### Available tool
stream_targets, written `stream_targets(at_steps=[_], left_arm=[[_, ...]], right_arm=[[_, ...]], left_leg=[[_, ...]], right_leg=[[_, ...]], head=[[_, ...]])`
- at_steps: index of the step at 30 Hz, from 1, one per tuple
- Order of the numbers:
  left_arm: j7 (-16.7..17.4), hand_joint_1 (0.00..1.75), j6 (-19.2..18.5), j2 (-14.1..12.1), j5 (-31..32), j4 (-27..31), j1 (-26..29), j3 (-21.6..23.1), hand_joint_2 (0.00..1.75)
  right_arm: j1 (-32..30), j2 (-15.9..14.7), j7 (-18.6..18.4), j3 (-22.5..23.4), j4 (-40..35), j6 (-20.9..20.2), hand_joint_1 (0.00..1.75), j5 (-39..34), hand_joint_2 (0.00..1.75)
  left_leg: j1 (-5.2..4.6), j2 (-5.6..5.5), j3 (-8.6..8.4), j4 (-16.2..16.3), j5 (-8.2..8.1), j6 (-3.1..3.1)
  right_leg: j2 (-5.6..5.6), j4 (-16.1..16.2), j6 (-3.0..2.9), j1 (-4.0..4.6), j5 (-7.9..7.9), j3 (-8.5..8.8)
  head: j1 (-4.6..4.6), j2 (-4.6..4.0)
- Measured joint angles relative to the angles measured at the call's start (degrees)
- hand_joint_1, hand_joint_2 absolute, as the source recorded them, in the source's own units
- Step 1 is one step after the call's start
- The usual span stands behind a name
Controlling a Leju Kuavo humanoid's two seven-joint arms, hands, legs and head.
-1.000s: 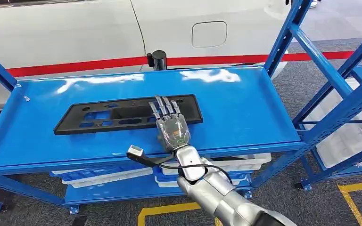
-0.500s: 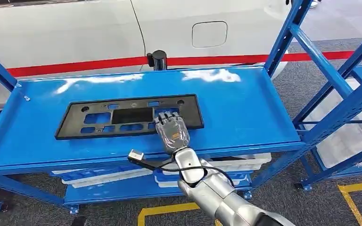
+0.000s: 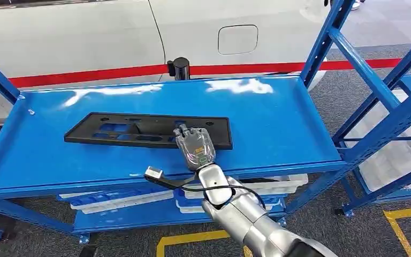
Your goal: Take the parts from the cabinet and place them on the table.
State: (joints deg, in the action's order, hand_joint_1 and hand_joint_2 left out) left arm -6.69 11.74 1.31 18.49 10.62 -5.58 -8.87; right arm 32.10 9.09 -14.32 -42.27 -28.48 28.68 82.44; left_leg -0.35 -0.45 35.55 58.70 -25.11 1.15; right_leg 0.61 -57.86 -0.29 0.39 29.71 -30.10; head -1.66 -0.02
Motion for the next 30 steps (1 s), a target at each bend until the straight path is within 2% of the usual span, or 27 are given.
stream_targets(at_steps=[2, 3, 5, 9, 11, 15, 24, 26, 30], left_arm=[[-0.2, 0.00, 0.1, 0.1, 0.0, 0.0, 0.0, -0.3, 0.00], [-0.3, 0.00, 0.1, 0.1, 0.0, 0.0, 0.0, -0.3, 1.75], [-0.7, 0.00, 0.1, 0.2, 0.0, 0.0, 0.0, -0.4, 1.75], [-1.5, 0.00, -1.2, 0.3, 0.0, 0.0, 0.2, -0.9, 1.75], [-1.8, 0.00, -1.3, 0.4, 0.0, 0.0, 0.3, -1.2, 1.75], [-2.9, 0.00, -1.2, 0.6, 0.0, 0.0, 0.6, -2.1, 1.75], [-4.5, 0.00, -0.5, 0.9, 0.0, 0.0, 0.9, -3.6, 1.75], [-4.5, 0.00, -1.4, 0.9, 0.0, 0.0, 0.9, -3.6, 1.75], [-4.3, 0.00, -1.7, 1.0, -0.6, 0.0, 1.1, -4.2, 1.75]], right_arm=[[-0.2, 0.1, 0.2, 0.3, -0.2, 0.3, 1.75, -0.1, 1.75], [-0.3, 0.1, 0.6, 0.5, -0.5, 0.8, 1.75, -0.4, 1.75], [-0.8, 0.1, 2.4, 1.4, -1.5, 1.7, 1.75, -1.9, 1.75], [-2.5, 0.1, 13.4, 5.2, -7.7, -0.1, 1.75, -15.3, 1.75], [-3.7, -0.1, 16.6, 6.7, -12.2, -1.3, 1.75, -20.3, 1.75], [-5.4, -1.0, 19.9, 8.5, -21.8, -1.8, 1.75, -27.0, 1.75], [-7.5, -3.3, 23.2, 9.8, -41.5, -4.2, 1.75, -35.7, 1.75], [-7.6, -3.7, 24.9, 10.0, -43.9, -5.6, 1.75, -39.8, 1.75], [-8.1, -3.9, 29.9, 10.5, -48.0, -11.3, 1.75, -55.0, 1.75]], left_leg=[[0.00, 0.00, 0.00, 0.0, 0.00, 0.00], [0.00, -0.01, 0.01, 0.0, 0.00, 0.00], [0.00, 0.00, 0.01, 0.0, 0.00, 0.00], [0.00, 0.01, 0.04, 0.0, 0.00, 0.00], [0.00, 0.01, 0.06, 0.0, -0.01, 0.00], [0.00, 0.00, 0.08, 0.0, -0.01, 0.00], [0.00, 0.01, 0.10, 0.0, -0.01, 0.00], [0.00, 0.00, 0.10, 0.0, -0.01, 0.00], [0.00, 0.00, 0.10, 0.0, -0.01, 0.00]], right_leg=[[0.00, 0.0, 0.00, 0.00, 0.00, 0.00], [0.00, 0.0, 0.00, 0.00, 0.00, 0.00], [0.00, 0.0, 0.00, 0.00, 0.00, 0.00], [0.02, 0.0, 0.00, 0.01, 0.00, -0.04], [0.01, 0.0, 0.00, 0.00, 0.00, -0.05], [0.00, 0.0, 0.00, 0.00, 0.00, -0.09], [0.01, 0.0, 0.00, 0.00, 0.00, -0.12], [0.01, 0.0, 0.00, 0.00, 0.00, -0.11], [0.01, 0.0, 0.00, 0.01, 0.00, -0.11]], head=[[0.00, 0.00], [0.00, 0.00], [0.00, 0.00], [0.02, 0.00], [0.02, 0.00], [0.00, 0.00], [0.00, 0.00], [0.00, 0.00], [0.00, 0.00]])
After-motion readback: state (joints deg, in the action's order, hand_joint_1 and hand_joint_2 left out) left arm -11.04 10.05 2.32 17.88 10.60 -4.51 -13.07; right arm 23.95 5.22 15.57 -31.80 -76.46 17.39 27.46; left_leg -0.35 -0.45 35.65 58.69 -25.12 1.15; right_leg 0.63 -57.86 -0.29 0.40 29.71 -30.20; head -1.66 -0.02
